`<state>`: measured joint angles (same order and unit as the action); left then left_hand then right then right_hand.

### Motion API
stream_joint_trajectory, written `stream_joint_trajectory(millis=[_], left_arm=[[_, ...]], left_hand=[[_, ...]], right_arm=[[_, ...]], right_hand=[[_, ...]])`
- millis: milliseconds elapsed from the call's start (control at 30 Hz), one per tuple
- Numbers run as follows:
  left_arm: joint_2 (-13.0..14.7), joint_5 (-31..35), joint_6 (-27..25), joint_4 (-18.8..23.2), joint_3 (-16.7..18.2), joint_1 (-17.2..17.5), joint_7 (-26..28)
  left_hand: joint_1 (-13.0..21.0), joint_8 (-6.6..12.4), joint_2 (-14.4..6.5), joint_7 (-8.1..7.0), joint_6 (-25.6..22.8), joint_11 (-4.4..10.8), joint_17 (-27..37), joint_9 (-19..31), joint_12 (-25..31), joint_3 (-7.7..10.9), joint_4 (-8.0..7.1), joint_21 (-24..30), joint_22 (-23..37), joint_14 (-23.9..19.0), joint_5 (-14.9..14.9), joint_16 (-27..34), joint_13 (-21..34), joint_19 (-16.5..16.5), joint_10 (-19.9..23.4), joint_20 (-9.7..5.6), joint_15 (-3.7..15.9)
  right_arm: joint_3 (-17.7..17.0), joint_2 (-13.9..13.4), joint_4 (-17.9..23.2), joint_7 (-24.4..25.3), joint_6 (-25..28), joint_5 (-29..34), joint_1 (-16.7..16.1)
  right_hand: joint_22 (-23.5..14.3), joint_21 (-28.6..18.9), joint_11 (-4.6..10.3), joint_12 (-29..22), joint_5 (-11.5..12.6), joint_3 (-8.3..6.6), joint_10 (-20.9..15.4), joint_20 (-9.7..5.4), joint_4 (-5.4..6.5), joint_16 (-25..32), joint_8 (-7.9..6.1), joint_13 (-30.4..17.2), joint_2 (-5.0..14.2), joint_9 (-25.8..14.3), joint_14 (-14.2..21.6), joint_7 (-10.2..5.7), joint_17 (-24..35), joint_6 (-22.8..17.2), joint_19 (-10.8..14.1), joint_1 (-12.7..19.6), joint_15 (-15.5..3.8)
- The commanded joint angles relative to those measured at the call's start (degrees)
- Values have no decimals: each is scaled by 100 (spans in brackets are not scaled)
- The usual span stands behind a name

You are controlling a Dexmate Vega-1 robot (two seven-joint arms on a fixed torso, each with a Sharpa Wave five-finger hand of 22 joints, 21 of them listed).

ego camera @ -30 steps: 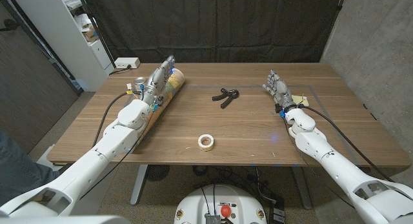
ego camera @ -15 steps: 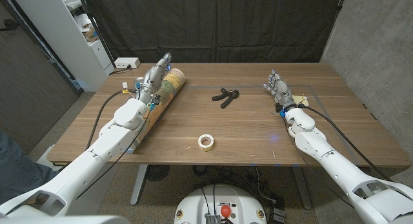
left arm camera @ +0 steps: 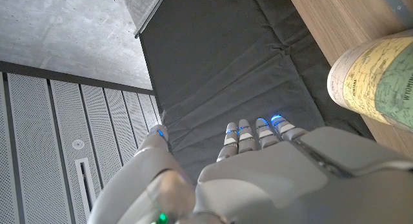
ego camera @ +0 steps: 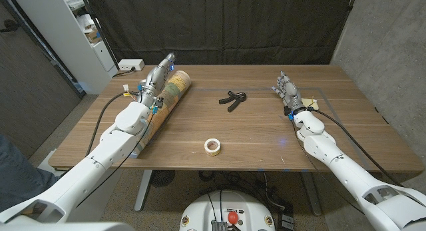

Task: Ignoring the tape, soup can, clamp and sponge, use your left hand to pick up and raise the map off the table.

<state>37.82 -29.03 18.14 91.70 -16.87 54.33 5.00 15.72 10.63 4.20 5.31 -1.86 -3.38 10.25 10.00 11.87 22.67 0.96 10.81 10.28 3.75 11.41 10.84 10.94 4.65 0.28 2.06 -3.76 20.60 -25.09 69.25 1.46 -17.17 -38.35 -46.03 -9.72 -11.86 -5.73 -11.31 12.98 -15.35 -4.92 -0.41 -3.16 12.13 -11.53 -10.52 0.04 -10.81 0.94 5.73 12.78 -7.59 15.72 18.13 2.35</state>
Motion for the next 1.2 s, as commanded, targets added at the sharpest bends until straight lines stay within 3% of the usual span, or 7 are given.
stream_joint_trajectory(millis=[33,833,1200], left_arm=[[29,72,76,132,98,119,110],[-5,72,429,229,319,367,162],[50,39,437,307,465,501,214]], left_hand=[[21,54,-60,-10,-46,-8,11,26,41,10,41,27,9,-29,-6,18,9,36,33,4,-30],[33,74,-96,-21,-160,18,12,28,72,7,72,41,13,-117,-37,36,10,43,134,2,-2],[36,74,-107,-23,-189,14,12,29,75,4,85,47,14,-138,-46,35,10,39,157,6,4]], right_arm=[[-23,43,-80,-108,-101,-54,37],[-111,-103,345,22,-26,-96,-161],[-65,-58,300,16,-27,-66,-112]], right_hand=[[-18,0,-12,-31,18,-5,-52,10,-23,21,-37,-22,35,-6,38,4,11,-44,68,9,19],[-19,8,-36,-45,9,18,-127,17,-40,29,-40,-23,48,-7,72,2,3,-97,98,8,28],[-19,12,-32,-46,5,31,-147,23,-38,32,-37,-24,50,-7,81,3,3,-107,103,-6,26]])
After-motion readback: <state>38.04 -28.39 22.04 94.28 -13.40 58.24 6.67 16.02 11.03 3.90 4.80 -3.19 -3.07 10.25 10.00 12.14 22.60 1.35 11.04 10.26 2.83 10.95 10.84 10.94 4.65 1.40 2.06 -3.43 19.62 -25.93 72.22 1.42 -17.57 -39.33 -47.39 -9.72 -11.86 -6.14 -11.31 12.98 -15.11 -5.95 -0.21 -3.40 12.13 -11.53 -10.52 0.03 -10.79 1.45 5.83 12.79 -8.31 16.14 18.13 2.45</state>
